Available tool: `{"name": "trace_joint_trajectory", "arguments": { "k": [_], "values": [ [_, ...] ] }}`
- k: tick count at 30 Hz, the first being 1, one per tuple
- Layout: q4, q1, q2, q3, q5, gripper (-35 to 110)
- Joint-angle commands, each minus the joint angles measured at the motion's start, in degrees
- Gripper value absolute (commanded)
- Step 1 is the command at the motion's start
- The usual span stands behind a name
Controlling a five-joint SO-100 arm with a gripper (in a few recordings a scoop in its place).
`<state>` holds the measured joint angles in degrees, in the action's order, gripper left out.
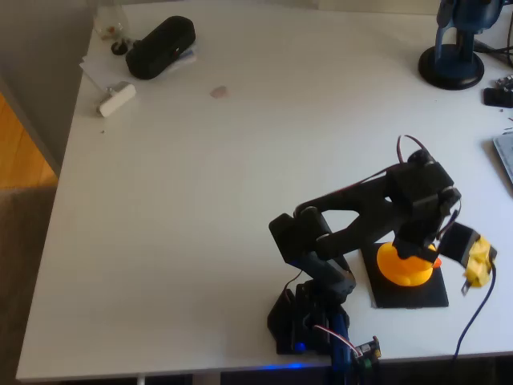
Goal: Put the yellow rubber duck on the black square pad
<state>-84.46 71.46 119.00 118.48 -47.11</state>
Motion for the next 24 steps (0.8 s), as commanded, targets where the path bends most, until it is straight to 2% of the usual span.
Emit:
{"name": "trace_joint_trajectory", "arguments": {
  "k": [1, 7, 17, 24],
  "values": [
    [-0.8, -6.4, 0.5, -2.4, -0.1, 29],
    [-0.9, -15.4, 0.5, -2.6, 11.2, 29],
    [-0.1, -37.9, 0.4, -2.7, 23.6, 29],
    [0.2, -49.9, 0.4, -7.7, 37.4, 29]
  ]
}}
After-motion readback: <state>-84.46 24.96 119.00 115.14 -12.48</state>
